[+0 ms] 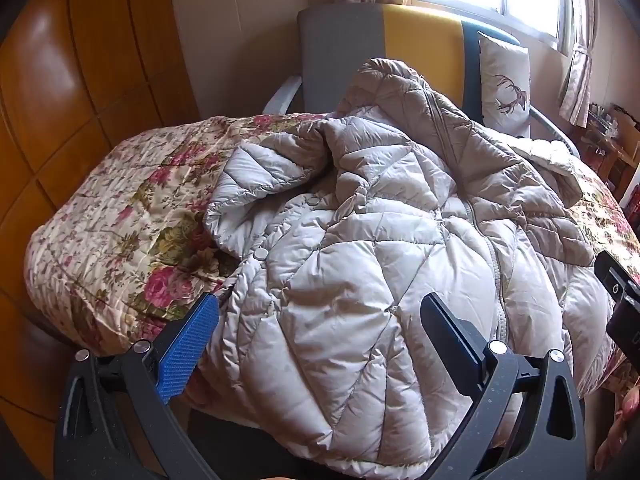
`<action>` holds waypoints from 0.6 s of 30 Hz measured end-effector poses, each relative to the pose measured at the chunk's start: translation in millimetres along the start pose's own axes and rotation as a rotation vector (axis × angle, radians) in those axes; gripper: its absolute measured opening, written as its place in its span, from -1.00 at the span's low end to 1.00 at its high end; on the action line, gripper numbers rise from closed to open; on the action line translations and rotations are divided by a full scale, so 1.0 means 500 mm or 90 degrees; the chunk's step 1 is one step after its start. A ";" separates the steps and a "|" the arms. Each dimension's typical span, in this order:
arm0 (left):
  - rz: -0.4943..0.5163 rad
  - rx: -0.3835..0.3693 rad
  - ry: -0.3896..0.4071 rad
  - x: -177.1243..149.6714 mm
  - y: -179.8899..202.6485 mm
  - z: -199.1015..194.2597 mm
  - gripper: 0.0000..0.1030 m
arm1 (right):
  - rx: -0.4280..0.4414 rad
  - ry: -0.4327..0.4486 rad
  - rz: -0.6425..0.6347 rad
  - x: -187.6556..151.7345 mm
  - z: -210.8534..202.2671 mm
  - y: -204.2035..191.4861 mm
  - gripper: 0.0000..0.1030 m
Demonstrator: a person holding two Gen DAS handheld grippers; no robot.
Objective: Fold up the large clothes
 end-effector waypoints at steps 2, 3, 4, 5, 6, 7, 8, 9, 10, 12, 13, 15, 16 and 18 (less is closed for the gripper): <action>-0.001 -0.002 -0.002 0.000 0.000 0.000 0.94 | 0.001 0.002 0.001 0.002 0.001 0.002 0.97; -0.001 -0.002 -0.003 -0.001 0.001 0.000 0.94 | -0.001 0.003 0.000 0.003 0.002 0.003 0.97; -0.001 -0.002 -0.005 -0.001 0.000 0.001 0.94 | -0.002 0.004 0.000 0.004 0.001 0.004 0.97; -0.002 -0.001 -0.006 -0.002 0.000 0.001 0.94 | -0.001 0.003 0.002 -0.004 0.006 0.006 0.97; -0.003 -0.001 -0.008 -0.002 0.000 0.001 0.94 | -0.001 0.003 0.002 -0.006 0.005 0.007 0.97; -0.004 -0.002 -0.009 -0.001 -0.003 0.005 0.94 | -0.002 0.003 0.002 -0.008 0.003 0.007 0.97; -0.005 -0.002 -0.010 -0.002 -0.003 0.005 0.94 | -0.002 0.004 0.001 -0.010 0.001 0.006 0.97; -0.005 -0.001 -0.011 -0.002 -0.002 0.005 0.94 | 0.000 -0.009 0.004 -0.008 0.014 0.008 0.97; -0.004 -0.001 -0.012 -0.003 -0.002 0.005 0.94 | 0.000 -0.009 0.002 -0.011 0.009 0.006 0.97; -0.006 -0.003 -0.013 -0.006 -0.003 0.011 0.94 | -0.001 -0.019 0.004 -0.010 0.017 0.009 0.97; -0.006 -0.002 -0.012 -0.006 -0.003 0.011 0.94 | 0.001 -0.019 0.004 -0.012 0.017 0.008 0.97; -0.006 -0.001 -0.012 -0.006 -0.003 0.011 0.94 | 0.001 -0.021 0.003 -0.015 0.016 0.007 0.97; -0.006 -0.001 -0.012 -0.007 -0.002 0.010 0.94 | 0.000 -0.021 0.002 -0.013 0.016 0.007 0.97; -0.009 -0.001 -0.014 -0.008 -0.003 0.010 0.94 | 0.002 -0.022 0.002 -0.014 0.014 0.006 0.97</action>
Point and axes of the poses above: each gripper's, at about its wrist camera, not at the fingertips, and z roughly the way its jaws point, y to its right, x to its top, the point moved 9 cm from there along z, roughly the way its jaws point, and after that the axes turned 14 degrees about x, right-handed, at the moved point
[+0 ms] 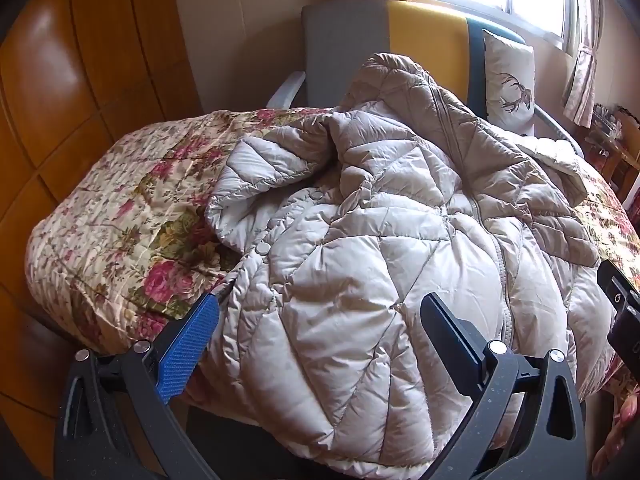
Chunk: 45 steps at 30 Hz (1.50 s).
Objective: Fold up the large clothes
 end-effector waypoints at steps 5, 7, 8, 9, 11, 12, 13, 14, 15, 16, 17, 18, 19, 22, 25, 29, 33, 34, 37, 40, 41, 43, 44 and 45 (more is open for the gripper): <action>-0.001 0.000 -0.007 -0.002 0.001 0.005 0.94 | 0.000 -0.006 0.000 0.000 0.003 -0.001 0.97; 0.000 0.000 -0.009 -0.001 0.001 0.007 0.94 | 0.002 -0.006 0.000 -0.001 0.003 -0.001 0.97; 0.000 0.000 -0.009 -0.001 0.000 0.007 0.94 | 0.001 -0.007 -0.001 -0.001 0.004 -0.001 0.97; 0.000 0.001 -0.009 -0.001 0.001 0.008 0.94 | 0.000 -0.008 -0.001 -0.001 0.004 0.000 0.97; -0.001 0.001 -0.008 -0.002 0.000 0.007 0.94 | 0.002 -0.008 0.000 -0.002 0.004 0.000 0.97; -0.001 0.002 -0.008 -0.002 0.000 0.008 0.94 | 0.002 -0.010 0.000 -0.003 0.005 0.000 0.97; 0.000 0.003 -0.009 -0.002 0.000 0.009 0.94 | 0.002 -0.011 0.000 -0.003 0.006 0.001 0.97; 0.001 0.002 -0.010 -0.002 0.000 0.010 0.94 | 0.003 -0.011 0.001 -0.003 0.006 0.001 0.97; 0.000 0.003 -0.010 -0.002 -0.001 0.010 0.94 | 0.004 -0.012 0.001 -0.003 0.006 0.001 0.97; 0.000 0.003 -0.010 -0.002 0.000 0.010 0.94 | 0.003 -0.014 0.001 -0.003 0.008 0.002 0.97; 0.001 0.003 -0.011 -0.002 0.000 0.011 0.94 | 0.003 -0.014 0.001 -0.004 0.008 0.002 0.97; 0.002 0.002 -0.012 -0.003 0.000 0.012 0.94 | 0.004 -0.013 0.001 -0.003 0.008 0.002 0.97; 0.002 0.002 -0.012 -0.003 0.001 0.012 0.94 | 0.004 -0.014 0.001 -0.003 0.008 0.001 0.97; 0.004 0.002 -0.014 -0.003 0.001 0.013 0.94 | 0.005 -0.016 0.003 -0.003 0.010 0.001 0.97; 0.006 0.002 -0.015 -0.003 0.002 0.013 0.94 | 0.004 -0.020 0.006 -0.004 0.013 0.004 0.97; 0.007 0.002 -0.017 -0.002 0.004 0.013 0.94 | 0.005 -0.022 0.010 -0.006 0.015 0.007 0.97; 0.007 0.002 -0.020 -0.002 0.008 0.016 0.94 | 0.008 -0.027 0.011 -0.009 0.020 0.007 0.97; 0.007 0.000 -0.020 -0.002 0.009 0.016 0.94 | 0.009 -0.027 0.011 -0.010 0.020 0.007 0.97; 0.007 0.000 -0.021 -0.002 0.011 0.017 0.94 | 0.007 -0.030 0.010 -0.011 0.024 0.006 0.97; 0.006 -0.001 -0.022 -0.003 0.012 0.018 0.94 | 0.007 -0.034 0.009 -0.013 0.027 0.006 0.97; 0.006 -0.002 -0.023 -0.003 0.012 0.019 0.94 | 0.008 -0.034 0.010 -0.014 0.027 0.007 0.97; 0.006 -0.003 -0.023 -0.003 0.014 0.020 0.94 | 0.009 -0.036 0.010 -0.015 0.030 0.006 0.97; 0.006 -0.002 -0.023 -0.003 0.014 0.020 0.94 | 0.008 -0.036 0.011 -0.015 0.030 0.007 0.97; 0.007 -0.002 -0.023 -0.003 0.015 0.021 0.94 | 0.009 -0.035 0.011 -0.016 0.031 0.007 0.97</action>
Point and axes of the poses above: each gripper's, at about its wrist camera, not at the fingertips, and z roughly the way its jaws point, y to its right, x to its top, the point moved 9 cm from there along z, roughly the way its jaws point, and after that the axes turned 14 degrees about x, right-handed, at the moved point
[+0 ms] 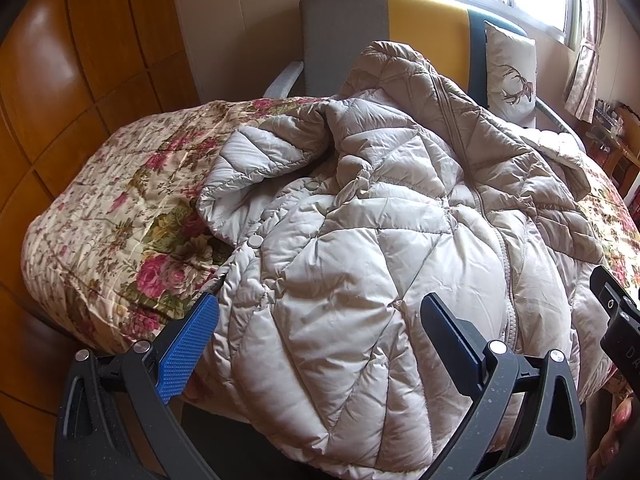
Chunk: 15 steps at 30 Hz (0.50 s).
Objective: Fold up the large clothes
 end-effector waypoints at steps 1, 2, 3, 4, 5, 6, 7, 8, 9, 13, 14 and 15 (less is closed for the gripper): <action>0.001 0.000 0.001 0.000 0.001 0.001 0.94 | 0.002 -0.001 0.000 0.000 0.001 0.000 0.97; 0.003 0.001 0.001 0.000 0.002 0.002 0.94 | 0.003 -0.002 0.001 -0.001 0.003 0.000 0.97; 0.003 0.002 0.000 0.000 0.003 0.003 0.94 | 0.003 -0.003 0.001 -0.002 0.004 0.000 0.97; 0.003 0.001 0.000 0.001 0.003 0.003 0.94 | 0.005 -0.004 0.002 -0.002 0.006 0.000 0.97; 0.003 0.000 0.000 0.000 0.004 0.003 0.94 | 0.006 -0.004 0.002 -0.002 0.006 0.000 0.97; 0.004 -0.002 -0.002 0.000 0.005 0.005 0.94 | 0.006 -0.004 0.002 -0.002 0.006 0.000 0.97; 0.005 -0.002 -0.001 0.000 0.007 0.005 0.94 | 0.006 -0.002 0.002 -0.002 0.006 0.000 0.97; 0.005 -0.002 -0.001 0.000 0.007 0.006 0.94 | 0.008 -0.002 0.003 -0.001 0.007 -0.001 0.97; 0.007 -0.002 0.000 0.000 0.008 0.006 0.94 | 0.010 -0.002 0.003 -0.001 0.008 -0.001 0.97; 0.013 -0.002 0.005 0.003 0.012 0.008 0.94 | 0.019 0.002 0.009 0.001 0.011 0.001 0.97; 0.012 -0.002 0.006 0.004 0.012 0.007 0.94 | 0.019 0.002 0.011 0.001 0.012 0.002 0.97; 0.012 -0.002 0.007 0.005 0.011 0.006 0.94 | 0.021 0.003 0.012 0.001 0.012 0.002 0.97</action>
Point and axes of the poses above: each gripper's, at about its wrist camera, not at the fingertips, and z roughly the way its jaws point, y to its right, x to its top, the point moved 9 cm from there along z, roughly the way its jaws point, and after that the axes turned 14 degrees about x, right-handed, at the moved point
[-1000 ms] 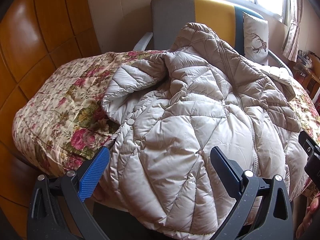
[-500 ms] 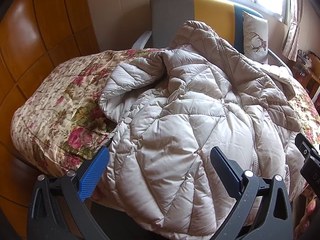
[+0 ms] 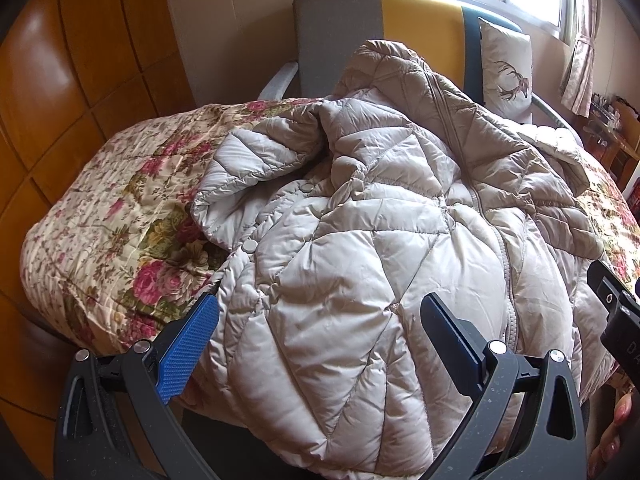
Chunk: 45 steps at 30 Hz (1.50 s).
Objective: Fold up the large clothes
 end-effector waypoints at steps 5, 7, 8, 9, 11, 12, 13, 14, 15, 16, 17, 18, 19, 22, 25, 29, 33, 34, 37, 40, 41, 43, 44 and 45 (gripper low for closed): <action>0.002 0.001 -0.001 0.002 -0.001 -0.001 0.94 | 0.003 0.000 0.001 -0.001 -0.002 0.002 0.97; 0.003 -0.001 -0.002 0.002 0.000 -0.001 0.94 | 0.007 0.005 0.000 0.001 -0.004 0.002 0.97; 0.005 -0.002 -0.003 0.002 0.001 -0.001 0.94 | 0.013 0.010 0.001 0.003 -0.005 0.001 0.97; 0.009 -0.006 -0.005 0.002 0.002 -0.001 0.94 | 0.023 0.016 0.000 0.006 -0.007 -0.001 0.97; 0.017 -0.020 -0.014 0.000 0.009 0.003 0.94 | 0.045 0.027 -0.002 0.012 -0.007 -0.005 0.97; 0.022 -0.035 -0.021 -0.002 0.014 0.006 0.94 | 0.064 0.035 -0.004 0.015 -0.007 -0.008 0.97; 0.024 -0.068 -0.032 -0.007 0.020 0.008 0.94 | 0.084 0.040 -0.006 0.019 -0.006 -0.008 0.97; 0.018 -0.106 -0.039 -0.010 0.024 0.010 0.94 | 0.091 0.040 -0.004 0.021 -0.005 -0.005 0.97; 0.007 -0.138 -0.043 -0.013 0.026 0.010 0.94 | 0.093 0.039 -0.002 0.023 -0.004 0.002 0.97; -0.016 -0.182 -0.051 -0.015 0.023 0.012 0.94 | 0.098 0.037 0.000 0.026 -0.004 0.010 0.97; -0.041 -0.216 -0.056 -0.016 0.018 0.015 0.94 | 0.106 0.034 0.004 0.029 -0.003 0.022 0.97; -0.069 -0.246 -0.064 -0.015 0.005 0.023 0.94 | 0.107 0.031 0.006 0.033 -0.002 0.037 0.97; -0.086 -0.258 -0.064 -0.013 -0.005 0.029 0.94 | 0.101 0.028 0.008 0.038 0.000 0.056 0.97; -0.119 -0.239 -0.042 0.006 -0.053 0.058 0.94 | 0.072 0.029 0.020 0.055 0.001 0.127 0.97; -0.155 -0.235 -0.039 0.024 -0.103 0.091 0.94 | 0.063 0.012 0.063 0.059 0.016 0.202 0.97; -0.211 -0.236 -0.061 0.025 -0.155 0.146 0.94 | 0.087 -0.059 0.131 0.030 0.074 0.268 0.97; -0.202 -0.256 -0.090 -0.007 -0.148 0.185 0.94 | 0.139 -0.122 0.192 -0.024 0.131 0.285 0.73; -0.193 -0.259 -0.098 -0.020 -0.138 0.193 0.94 | 0.167 -0.129 0.214 -0.036 0.141 0.280 0.61; -0.175 -0.255 -0.113 -0.053 -0.114 0.213 0.94 | 0.212 -0.142 0.227 -0.051 0.147 0.258 0.05; -0.180 -0.262 -0.080 -0.067 -0.108 0.212 0.94 | 0.221 -0.145 0.164 -0.043 0.122 0.231 -0.43; -0.171 -0.265 -0.077 -0.071 -0.105 0.210 0.94 | 0.229 -0.147 0.159 -0.044 0.112 0.225 -0.53; -0.130 -0.260 -0.080 -0.077 -0.099 0.205 0.66 | 0.246 -0.150 0.152 -0.047 0.090 0.211 -0.61; -0.121 -0.272 -0.079 -0.079 -0.095 0.198 0.02 | 0.252 -0.153 0.147 -0.053 0.078 0.203 -0.63; -0.129 -0.308 -0.090 -0.084 -0.093 0.183 -0.20 | 0.255 -0.157 0.141 -0.061 0.063 0.195 -0.64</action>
Point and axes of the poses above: each gripper's, at about its wrist camera, not at the fingertips, and z roughly the way its jaws point, y to its right, x to its top, the point moved 9 cm from there along z, roughly the way its jaws point, and after that the axes turned 14 degrees about x, right-handed, at the moved point
